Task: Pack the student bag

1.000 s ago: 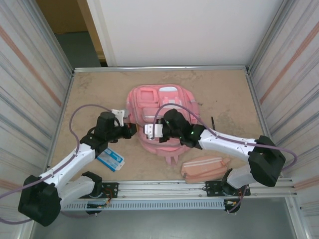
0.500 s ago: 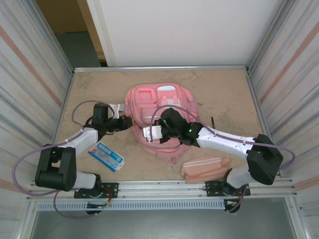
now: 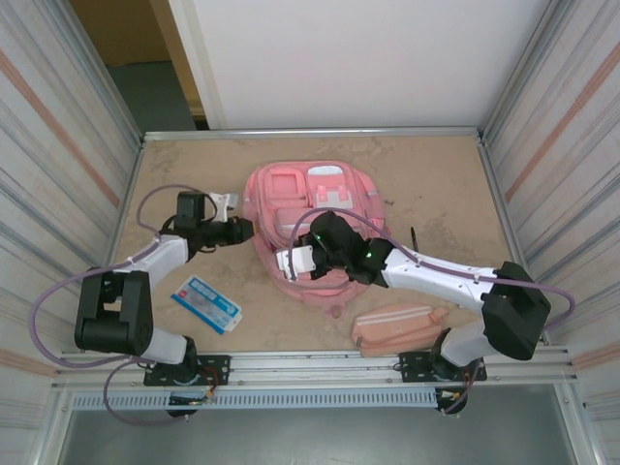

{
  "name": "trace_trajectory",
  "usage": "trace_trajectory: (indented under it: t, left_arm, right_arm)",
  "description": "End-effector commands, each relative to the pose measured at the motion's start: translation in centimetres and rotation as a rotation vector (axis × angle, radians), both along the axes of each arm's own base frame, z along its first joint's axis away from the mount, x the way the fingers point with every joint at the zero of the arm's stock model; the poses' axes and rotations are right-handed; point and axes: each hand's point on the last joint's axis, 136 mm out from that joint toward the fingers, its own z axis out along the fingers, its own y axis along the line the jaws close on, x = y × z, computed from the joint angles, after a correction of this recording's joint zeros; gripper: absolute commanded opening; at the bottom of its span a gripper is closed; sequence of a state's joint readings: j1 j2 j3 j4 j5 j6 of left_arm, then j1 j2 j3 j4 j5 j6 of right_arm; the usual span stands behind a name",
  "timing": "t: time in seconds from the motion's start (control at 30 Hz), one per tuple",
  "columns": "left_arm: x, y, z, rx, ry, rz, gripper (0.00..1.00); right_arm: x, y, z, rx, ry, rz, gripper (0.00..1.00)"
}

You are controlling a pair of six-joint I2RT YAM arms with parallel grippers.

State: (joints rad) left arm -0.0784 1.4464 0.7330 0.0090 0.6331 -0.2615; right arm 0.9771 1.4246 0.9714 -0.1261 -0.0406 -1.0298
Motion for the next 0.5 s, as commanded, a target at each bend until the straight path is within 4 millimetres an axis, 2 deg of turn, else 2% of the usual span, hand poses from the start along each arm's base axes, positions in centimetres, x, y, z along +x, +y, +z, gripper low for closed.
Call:
trace_trajectory:
  t: [0.0, 0.17, 0.33, 0.47]
  left_arm:
    - [4.8, 8.0, 0.8, 0.196, -0.145, 0.292, 0.31]
    - [5.0, 8.6, 0.9, 0.195, -0.149, 0.280, 0.34]
    - [5.0, 7.8, 1.4, 0.136, -0.171, 0.259, 0.36]
    - [4.5, 7.0, 2.8, 0.078, -0.226, 0.254, 0.37]
  right_arm:
    - [-3.9, -0.8, 1.9, -0.021, 0.040, 0.135, 0.00]
    - [-4.3, -1.0, 2.7, -0.017, 0.034, 0.144, 0.00]
    - [-4.0, -1.4, 2.5, -0.020, 0.038, 0.120, 0.00]
    - [-3.7, -1.3, 2.4, -0.011, 0.035, 0.111, 0.00]
